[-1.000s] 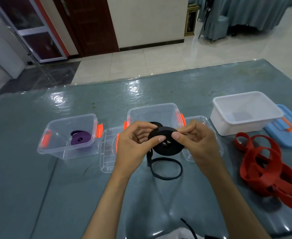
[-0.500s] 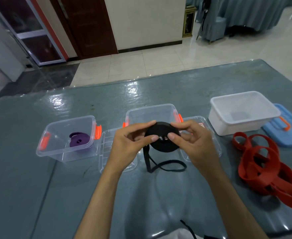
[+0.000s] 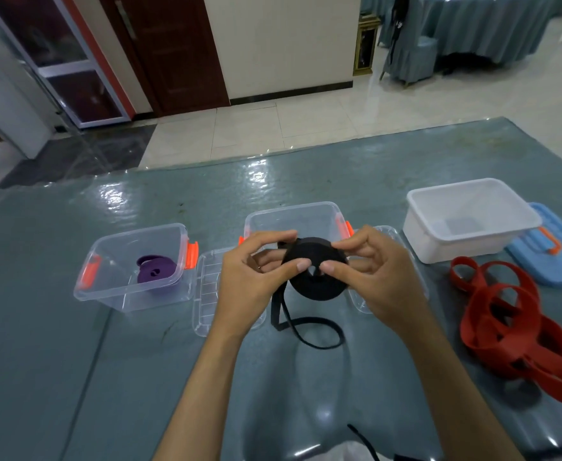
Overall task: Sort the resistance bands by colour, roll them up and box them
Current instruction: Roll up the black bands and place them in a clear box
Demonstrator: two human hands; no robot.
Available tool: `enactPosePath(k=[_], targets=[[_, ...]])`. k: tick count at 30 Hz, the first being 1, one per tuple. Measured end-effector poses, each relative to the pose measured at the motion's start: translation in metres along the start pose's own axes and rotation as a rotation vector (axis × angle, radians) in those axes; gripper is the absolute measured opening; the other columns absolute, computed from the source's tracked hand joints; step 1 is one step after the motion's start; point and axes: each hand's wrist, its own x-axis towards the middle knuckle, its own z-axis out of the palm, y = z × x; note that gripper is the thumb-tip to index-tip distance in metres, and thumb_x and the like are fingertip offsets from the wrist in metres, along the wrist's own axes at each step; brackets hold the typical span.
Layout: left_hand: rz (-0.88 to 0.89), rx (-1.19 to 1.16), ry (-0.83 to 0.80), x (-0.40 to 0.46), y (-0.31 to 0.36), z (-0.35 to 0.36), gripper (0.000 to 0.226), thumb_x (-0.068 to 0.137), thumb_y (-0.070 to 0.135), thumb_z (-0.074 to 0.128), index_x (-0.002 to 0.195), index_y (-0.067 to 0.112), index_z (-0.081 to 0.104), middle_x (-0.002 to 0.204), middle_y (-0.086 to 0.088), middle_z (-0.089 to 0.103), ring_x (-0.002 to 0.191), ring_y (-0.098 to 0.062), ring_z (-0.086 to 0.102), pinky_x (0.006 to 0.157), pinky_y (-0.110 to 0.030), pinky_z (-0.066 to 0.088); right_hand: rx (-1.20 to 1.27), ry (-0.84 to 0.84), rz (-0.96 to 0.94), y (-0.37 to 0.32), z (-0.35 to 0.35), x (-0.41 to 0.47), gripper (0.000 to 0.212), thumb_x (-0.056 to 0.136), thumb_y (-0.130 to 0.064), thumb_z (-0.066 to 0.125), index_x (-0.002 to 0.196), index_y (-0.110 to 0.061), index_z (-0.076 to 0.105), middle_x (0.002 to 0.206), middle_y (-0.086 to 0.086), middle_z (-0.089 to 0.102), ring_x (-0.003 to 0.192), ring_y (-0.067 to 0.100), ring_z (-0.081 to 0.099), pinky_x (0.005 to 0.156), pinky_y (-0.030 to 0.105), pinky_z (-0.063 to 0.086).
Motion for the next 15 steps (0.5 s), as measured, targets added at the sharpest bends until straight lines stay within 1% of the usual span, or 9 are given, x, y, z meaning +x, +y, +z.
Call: enactPosePath(k=[2, 5, 6, 8, 10, 11, 13, 14, 15], targets=[[-0.006, -0.050, 0.037, -0.0011, -0.0008, 0.0021, 0.034, 0.079, -0.005, 0.083, 0.109, 0.011, 0.076, 0.104, -0.004, 0.080, 0.097, -0.021, 0.078, 0.083, -0.024, 0.058, -0.004, 0.062, -0.074, -0.0013, 0.0051, -0.0011, 0.032, 0.080, 0.001, 0.085, 0.098, -0.023, 0.072, 0.096, -0.002, 0.079, 0.089, 0.019, 0.078, 0.075, 0.035, 0.064], [-0.002, -0.050, 0.037, 0.0011, 0.0009, -0.0022, 0.031, 0.076, 0.006, 0.084, 0.105, 0.015, 0.078, 0.103, -0.006, 0.081, 0.096, -0.020, 0.077, 0.085, -0.023, 0.058, 0.013, 0.060, -0.108, -0.0007, 0.0088, -0.0050, 0.038, 0.082, 0.002, 0.082, 0.107, -0.025, 0.073, 0.102, -0.004, 0.079, 0.094, 0.018, 0.077, 0.078, 0.028, 0.063], [0.004, -0.047, 0.039, 0.0021, 0.0026, -0.0035, 0.031, 0.073, 0.009, 0.085, 0.102, 0.015, 0.079, 0.100, -0.006, 0.081, 0.093, -0.019, 0.077, 0.084, -0.023, 0.058, 0.020, 0.050, -0.084, -0.0001, 0.0092, -0.0063, 0.035, 0.081, 0.002, 0.083, 0.104, -0.022, 0.074, 0.102, -0.005, 0.080, 0.093, 0.016, 0.078, 0.080, 0.027, 0.062], [0.025, -0.030, 0.073, 0.0032, 0.0060, -0.0021, 0.031, 0.069, 0.011, 0.089, 0.098, 0.015, 0.077, 0.094, -0.006, 0.081, 0.089, -0.020, 0.078, 0.081, -0.024, 0.059, 0.067, 0.056, -0.011, 0.0001, 0.0076, -0.0065, 0.024, 0.078, 0.002, 0.084, 0.092, -0.012, 0.071, 0.094, -0.001, 0.080, 0.089, 0.019, 0.079, 0.079, 0.026, 0.061], [0.057, -0.030, 0.089, 0.0014, 0.0075, 0.0024, 0.031, 0.072, 0.004, 0.089, 0.098, 0.010, 0.072, 0.098, -0.010, 0.080, 0.093, -0.026, 0.078, 0.083, -0.028, 0.061, 0.117, 0.085, 0.026, -0.0019, 0.0044, -0.0052, 0.021, 0.078, 0.005, 0.083, 0.086, -0.004, 0.066, 0.085, 0.004, 0.079, 0.081, 0.023, 0.079, 0.073, 0.029, 0.063], [0.064, -0.042, 0.077, -0.0007, 0.0063, 0.0040, 0.029, 0.075, 0.000, 0.086, 0.099, 0.007, 0.070, 0.102, -0.011, 0.080, 0.095, -0.028, 0.078, 0.085, -0.031, 0.061, 0.126, 0.102, 0.014, -0.0040, 0.0037, -0.0051, 0.020, 0.078, 0.006, 0.083, 0.087, -0.004, 0.067, 0.084, 0.003, 0.079, 0.079, 0.022, 0.079, 0.071, 0.029, 0.063], [0.052, -0.041, 0.040, -0.0048, 0.0007, 0.0018, 0.025, 0.081, -0.005, 0.081, 0.103, 0.004, 0.073, 0.108, -0.010, 0.080, 0.101, -0.026, 0.077, 0.088, -0.029, 0.060, 0.096, 0.143, -0.041, -0.0085, 0.0049, -0.0063, 0.021, 0.080, 0.006, 0.081, 0.092, -0.008, 0.072, 0.085, -0.003, 0.079, 0.079, 0.014, 0.078, 0.070, 0.023, 0.061], [0.030, -0.035, 0.029, -0.0060, -0.0013, -0.0009, 0.027, 0.081, -0.006, 0.080, 0.105, 0.006, 0.075, 0.108, -0.008, 0.080, 0.102, -0.023, 0.077, 0.089, -0.026, 0.059, 0.083, 0.161, -0.058, -0.0092, 0.0060, -0.0081, 0.023, 0.080, 0.006, 0.081, 0.094, -0.012, 0.074, 0.087, -0.004, 0.079, 0.080, 0.013, 0.077, 0.072, 0.023, 0.060], [0.006, -0.035, 0.024, -0.0064, -0.0018, -0.0034, 0.029, 0.081, -0.005, 0.080, 0.107, 0.008, 0.077, 0.106, -0.007, 0.081, 0.102, -0.022, 0.077, 0.090, -0.025, 0.059, 0.079, 0.172, -0.059, -0.0069, 0.0065, -0.0099, 0.024, 0.081, 0.005, 0.081, 0.095, -0.014, 0.075, 0.089, -0.003, 0.079, 0.082, 0.014, 0.077, 0.076, 0.025, 0.061]])
